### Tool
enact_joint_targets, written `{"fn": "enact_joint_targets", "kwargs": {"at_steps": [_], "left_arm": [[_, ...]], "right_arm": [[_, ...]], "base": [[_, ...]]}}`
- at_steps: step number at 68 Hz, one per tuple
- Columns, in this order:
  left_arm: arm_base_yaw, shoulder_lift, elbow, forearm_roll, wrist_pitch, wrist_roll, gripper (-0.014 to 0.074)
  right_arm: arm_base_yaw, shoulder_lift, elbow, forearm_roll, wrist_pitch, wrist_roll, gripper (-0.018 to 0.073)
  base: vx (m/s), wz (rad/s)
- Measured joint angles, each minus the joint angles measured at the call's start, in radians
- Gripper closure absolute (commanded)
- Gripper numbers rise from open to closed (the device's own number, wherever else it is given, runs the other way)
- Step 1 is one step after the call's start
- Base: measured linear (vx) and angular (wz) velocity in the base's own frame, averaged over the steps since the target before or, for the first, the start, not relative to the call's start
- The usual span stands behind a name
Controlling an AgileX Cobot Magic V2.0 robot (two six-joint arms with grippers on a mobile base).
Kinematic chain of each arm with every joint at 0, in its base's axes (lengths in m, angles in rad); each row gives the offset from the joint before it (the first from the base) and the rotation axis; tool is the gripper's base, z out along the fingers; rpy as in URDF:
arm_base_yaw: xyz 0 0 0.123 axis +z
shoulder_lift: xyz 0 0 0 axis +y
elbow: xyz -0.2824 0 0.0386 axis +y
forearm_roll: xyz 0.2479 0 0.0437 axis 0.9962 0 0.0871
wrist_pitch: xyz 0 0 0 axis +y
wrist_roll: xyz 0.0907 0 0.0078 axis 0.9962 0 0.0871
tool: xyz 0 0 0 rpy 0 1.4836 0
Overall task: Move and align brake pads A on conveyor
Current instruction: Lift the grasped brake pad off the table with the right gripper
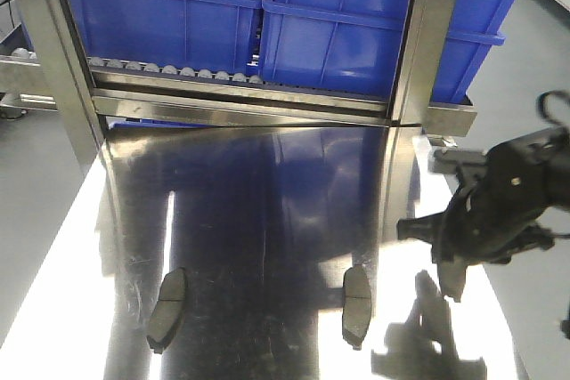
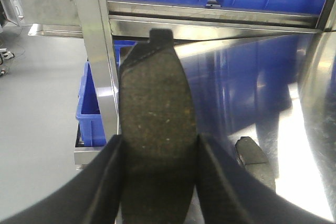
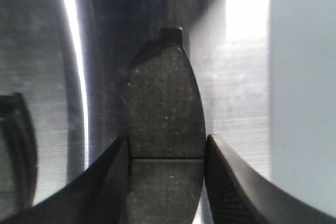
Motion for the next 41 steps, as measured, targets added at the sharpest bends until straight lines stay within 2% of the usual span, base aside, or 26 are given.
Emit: {"fn": "enact_joint_targets", "kwargs": {"at_steps": [11,41], "left_arm": [[0.000,0.000,0.000,0.000,0.000,0.000,0.0603],[0.000,0.000,0.000,0.000,0.000,0.000,0.0603]], "right_arm": [[0.000,-0.179,0.002,-0.034,0.006,-0.057,0.0564],[0.000,-0.648,0.013,-0.034,0.059,-0.153,0.0564]], "base": [[0.00,0.00],[0.00,0.00]]}}
